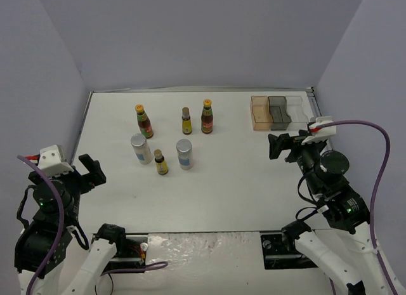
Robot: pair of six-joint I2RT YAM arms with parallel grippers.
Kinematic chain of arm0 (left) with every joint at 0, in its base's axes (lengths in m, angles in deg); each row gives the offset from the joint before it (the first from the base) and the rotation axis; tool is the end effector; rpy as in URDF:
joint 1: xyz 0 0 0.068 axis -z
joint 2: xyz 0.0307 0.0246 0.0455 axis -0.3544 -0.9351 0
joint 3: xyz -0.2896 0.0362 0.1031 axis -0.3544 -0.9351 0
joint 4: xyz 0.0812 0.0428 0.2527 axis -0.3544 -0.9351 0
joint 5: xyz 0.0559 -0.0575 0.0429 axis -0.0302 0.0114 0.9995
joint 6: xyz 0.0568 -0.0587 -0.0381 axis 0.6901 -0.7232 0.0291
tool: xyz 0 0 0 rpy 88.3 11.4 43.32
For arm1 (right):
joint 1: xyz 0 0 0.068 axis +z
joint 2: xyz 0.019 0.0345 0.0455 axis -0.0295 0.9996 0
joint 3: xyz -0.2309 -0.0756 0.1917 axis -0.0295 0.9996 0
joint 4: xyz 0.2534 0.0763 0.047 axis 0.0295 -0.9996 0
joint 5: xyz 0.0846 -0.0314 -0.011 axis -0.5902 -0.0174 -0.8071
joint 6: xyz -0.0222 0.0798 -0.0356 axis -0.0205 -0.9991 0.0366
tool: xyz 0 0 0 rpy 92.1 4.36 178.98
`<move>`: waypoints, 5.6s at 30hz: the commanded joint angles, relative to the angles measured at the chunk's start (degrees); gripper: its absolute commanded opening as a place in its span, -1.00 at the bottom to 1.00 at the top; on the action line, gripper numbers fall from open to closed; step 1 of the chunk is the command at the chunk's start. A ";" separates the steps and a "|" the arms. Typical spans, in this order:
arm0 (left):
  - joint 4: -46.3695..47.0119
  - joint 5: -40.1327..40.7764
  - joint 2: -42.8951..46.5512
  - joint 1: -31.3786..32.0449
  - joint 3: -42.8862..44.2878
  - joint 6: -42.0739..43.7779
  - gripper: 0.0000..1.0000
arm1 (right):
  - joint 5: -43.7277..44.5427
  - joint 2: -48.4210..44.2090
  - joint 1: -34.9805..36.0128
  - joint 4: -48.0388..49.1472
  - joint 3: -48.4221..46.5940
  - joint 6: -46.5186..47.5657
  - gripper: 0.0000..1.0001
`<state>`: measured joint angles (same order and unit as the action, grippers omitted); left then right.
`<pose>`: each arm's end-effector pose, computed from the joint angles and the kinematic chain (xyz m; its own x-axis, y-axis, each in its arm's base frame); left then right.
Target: Organize the condiment bottles
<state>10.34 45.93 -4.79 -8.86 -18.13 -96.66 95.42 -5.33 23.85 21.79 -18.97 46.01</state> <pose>0.0520 0.0176 0.4212 -0.1267 -0.2831 -0.9507 -0.1925 0.9472 -0.2564 0.1272 0.0469 0.4572 0.1374 0.1323 -0.9816 -0.2962 0.9512 0.0868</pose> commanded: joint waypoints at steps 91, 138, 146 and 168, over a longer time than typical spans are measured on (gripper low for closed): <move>16.43 -11.10 -12.58 1.28 -10.26 -3.56 0.94 | -15.22 64.68 -29.71 31.08 -39.14 9.81 -1.00; 14.67 -12.01 -13.81 1.19 -12.19 -8.23 0.94 | -20.05 89.82 -37.99 43.44 -49.37 6.65 -1.00; 14.88 -11.99 -13.49 1.19 -12.31 -8.29 0.94 | -19.51 88.35 -37.10 44.21 -45.76 6.80 -0.20; 26.19 -16.06 -33.02 1.19 0.49 -3.67 0.94 | -10.94 57.80 -36.60 26.89 -30.05 -0.07 1.00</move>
<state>26.72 31.78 -30.73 -7.68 -23.07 -103.42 80.50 64.81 -13.15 51.14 -52.19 51.00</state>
